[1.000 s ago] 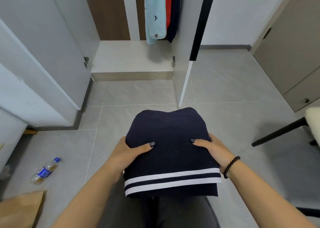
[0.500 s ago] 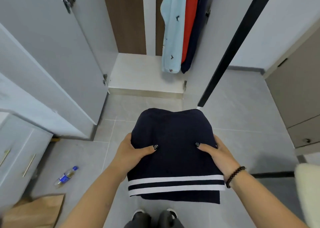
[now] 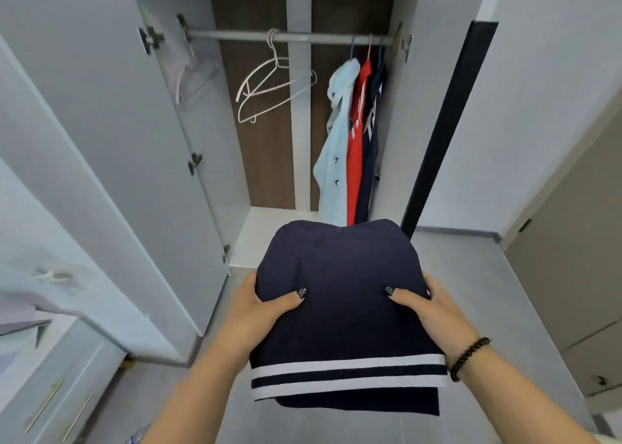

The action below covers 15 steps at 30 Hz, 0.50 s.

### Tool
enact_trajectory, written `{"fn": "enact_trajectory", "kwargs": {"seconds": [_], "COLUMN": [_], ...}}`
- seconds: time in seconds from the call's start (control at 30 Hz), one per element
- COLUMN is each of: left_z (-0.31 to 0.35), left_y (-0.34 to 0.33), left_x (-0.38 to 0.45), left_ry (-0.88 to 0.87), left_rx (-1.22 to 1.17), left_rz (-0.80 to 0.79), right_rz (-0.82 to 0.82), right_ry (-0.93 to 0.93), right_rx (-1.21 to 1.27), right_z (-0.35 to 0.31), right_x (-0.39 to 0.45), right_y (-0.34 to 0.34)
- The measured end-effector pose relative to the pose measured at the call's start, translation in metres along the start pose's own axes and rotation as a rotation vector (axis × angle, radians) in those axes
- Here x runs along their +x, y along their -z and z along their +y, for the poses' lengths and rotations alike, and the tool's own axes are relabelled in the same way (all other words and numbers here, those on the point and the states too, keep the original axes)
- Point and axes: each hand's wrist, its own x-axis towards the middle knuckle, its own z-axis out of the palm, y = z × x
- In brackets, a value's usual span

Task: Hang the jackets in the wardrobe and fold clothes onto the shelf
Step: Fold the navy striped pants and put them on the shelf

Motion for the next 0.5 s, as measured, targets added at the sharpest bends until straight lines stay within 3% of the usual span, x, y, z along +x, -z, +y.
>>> {"fn": "enact_trajectory", "kwargs": {"seconds": [0.27,0.5], "left_z": [0.080,0.157], "left_y": [0.019,0.066], "left_x": [0.043,0.131], "left_ry": [-0.165,-0.307], "left_rx": [-0.028,-0.074], "left_rz": [0.012,0.005], "right_rz": [-0.016,-0.026], "right_ry": [0.171,0.310], "right_rx": [-0.012,-0.064], "right_z": [-0.086,-0.166], "right_x": [0.034,0.095], "right_y": [-0.040,-0.112]}}
